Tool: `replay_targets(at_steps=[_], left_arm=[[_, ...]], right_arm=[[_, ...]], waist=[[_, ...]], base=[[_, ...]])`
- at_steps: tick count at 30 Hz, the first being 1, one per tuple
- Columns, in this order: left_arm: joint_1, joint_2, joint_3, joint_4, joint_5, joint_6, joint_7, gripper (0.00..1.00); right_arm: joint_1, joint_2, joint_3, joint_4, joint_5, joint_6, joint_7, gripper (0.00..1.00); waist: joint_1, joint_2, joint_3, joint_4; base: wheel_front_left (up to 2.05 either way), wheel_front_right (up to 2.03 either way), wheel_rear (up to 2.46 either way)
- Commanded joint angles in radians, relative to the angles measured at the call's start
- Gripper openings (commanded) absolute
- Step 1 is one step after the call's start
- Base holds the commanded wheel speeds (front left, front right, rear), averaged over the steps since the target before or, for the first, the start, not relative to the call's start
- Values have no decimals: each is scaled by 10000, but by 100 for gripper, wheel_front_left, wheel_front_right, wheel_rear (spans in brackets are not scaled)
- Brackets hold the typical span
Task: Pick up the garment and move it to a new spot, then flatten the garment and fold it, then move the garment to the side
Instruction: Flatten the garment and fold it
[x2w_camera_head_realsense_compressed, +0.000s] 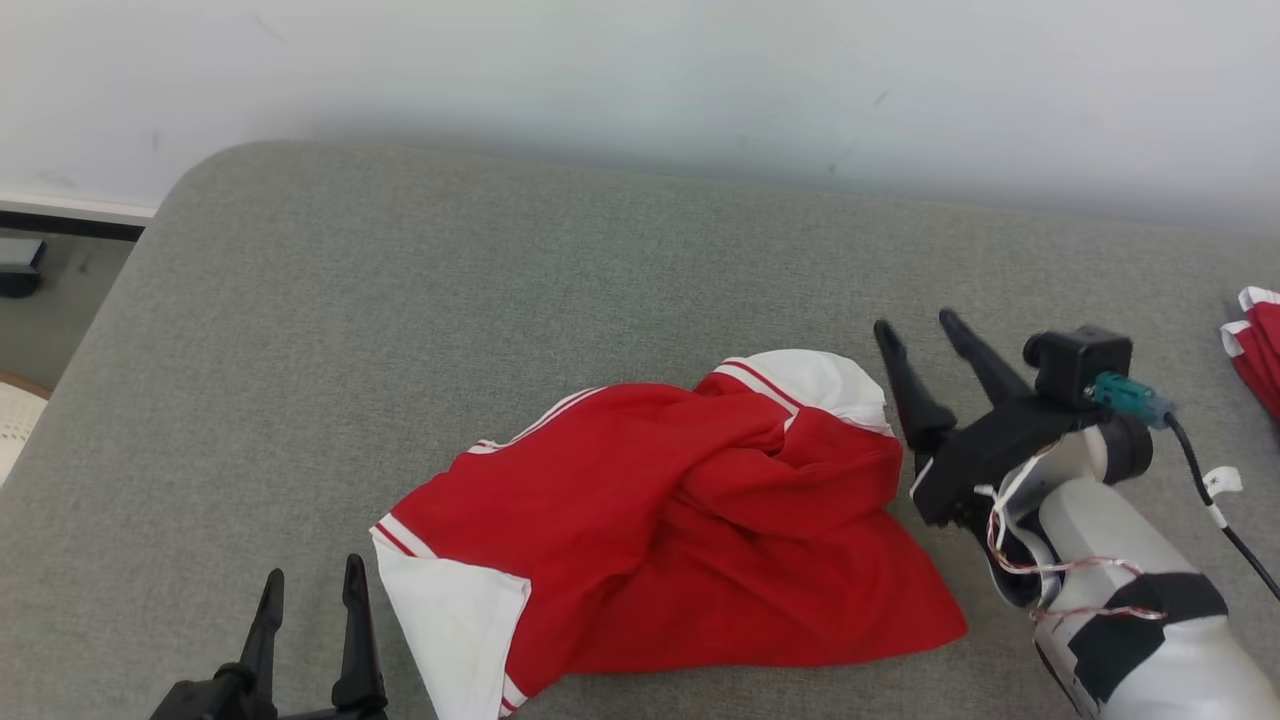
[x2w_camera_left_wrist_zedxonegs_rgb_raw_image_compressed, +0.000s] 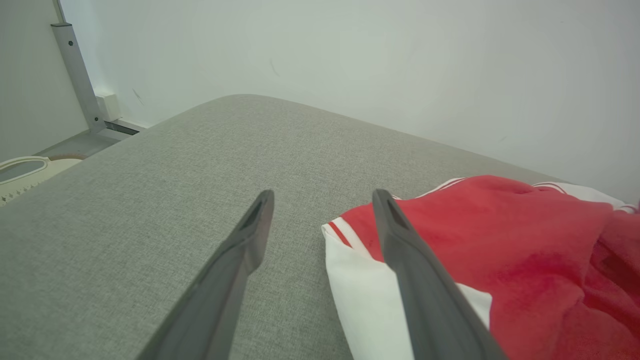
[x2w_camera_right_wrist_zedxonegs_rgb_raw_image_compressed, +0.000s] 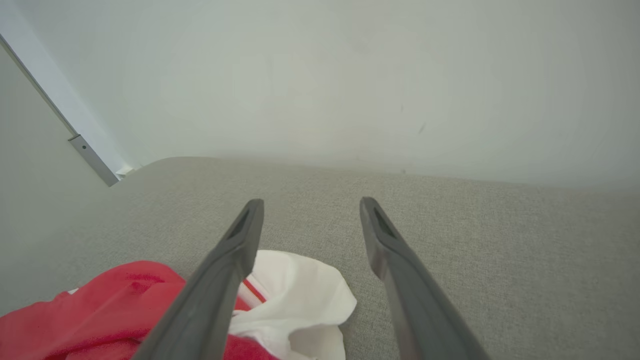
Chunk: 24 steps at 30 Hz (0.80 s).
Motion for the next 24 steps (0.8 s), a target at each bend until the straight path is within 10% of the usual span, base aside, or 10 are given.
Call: replay_targets(at_steps=[1, 14, 24], left_arm=[[79, -1, -12, 8, -49, 27, -32, 100], [85, -1, -187, 219, -159, -15, -33, 100], [-29, 0, -400, 397, -349, -40, -33, 100]], right_arm=[[147, -32, 79, -40, 96, -26, 76, 100], [499, -1671, 1842, -2060, 2504, -26, 3963, 100], [676, -1701, 2630, -1523, 2977, -26, 5682, 100]], waist=[[0, 0, -33, -47], [0, 0, -254, -144], [0, 0, -122, 356]], base=[[0, 0, 0], [0, 0, 0], [0, 0, 0]])
